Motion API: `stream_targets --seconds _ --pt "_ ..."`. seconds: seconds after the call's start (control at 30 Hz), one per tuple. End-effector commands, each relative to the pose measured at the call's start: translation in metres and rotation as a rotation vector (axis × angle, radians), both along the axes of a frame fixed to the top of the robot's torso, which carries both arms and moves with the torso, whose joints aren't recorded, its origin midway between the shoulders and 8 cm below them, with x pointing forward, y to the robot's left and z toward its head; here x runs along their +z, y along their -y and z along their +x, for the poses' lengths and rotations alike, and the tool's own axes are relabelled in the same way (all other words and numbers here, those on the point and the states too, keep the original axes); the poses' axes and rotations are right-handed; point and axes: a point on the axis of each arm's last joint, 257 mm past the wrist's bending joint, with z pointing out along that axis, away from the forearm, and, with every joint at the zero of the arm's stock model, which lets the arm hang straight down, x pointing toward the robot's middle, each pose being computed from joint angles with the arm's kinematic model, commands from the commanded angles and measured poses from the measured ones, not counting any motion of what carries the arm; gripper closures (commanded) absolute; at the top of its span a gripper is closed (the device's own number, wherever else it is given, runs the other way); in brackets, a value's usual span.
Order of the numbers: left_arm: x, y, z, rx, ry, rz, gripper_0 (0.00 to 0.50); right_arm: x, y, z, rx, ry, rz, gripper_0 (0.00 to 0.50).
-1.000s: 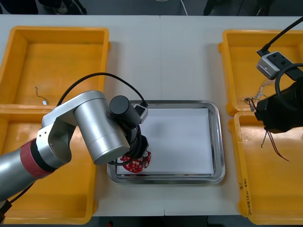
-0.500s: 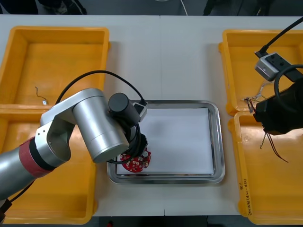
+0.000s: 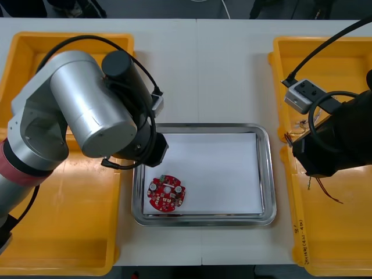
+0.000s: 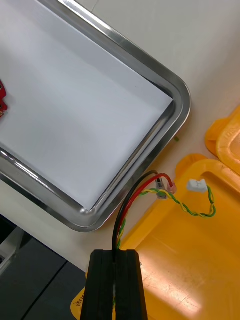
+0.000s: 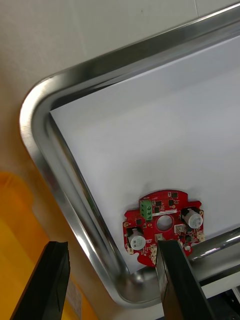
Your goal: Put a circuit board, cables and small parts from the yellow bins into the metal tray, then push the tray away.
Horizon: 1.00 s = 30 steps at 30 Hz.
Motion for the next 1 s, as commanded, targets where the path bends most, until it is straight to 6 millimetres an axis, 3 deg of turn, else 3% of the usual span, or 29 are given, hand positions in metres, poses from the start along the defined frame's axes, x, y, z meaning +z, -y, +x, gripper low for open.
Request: stream_targets --seconds 0.03,0.43,1.0 --pt "0.057 -0.009 0.014 0.091 0.052 -0.080 0.000 0.004 -0.027 -0.001 0.157 0.054 -0.059 0.500" --pt "0.094 -0.075 0.034 0.193 0.101 -0.068 0.000 -0.025 -0.070 -0.010 0.352 0.048 -0.174 0.500" --pt "0.113 -0.181 0.066 0.391 0.060 -0.061 0.000 -0.078 -0.081 -0.002 0.659 0.091 -0.354 0.500"
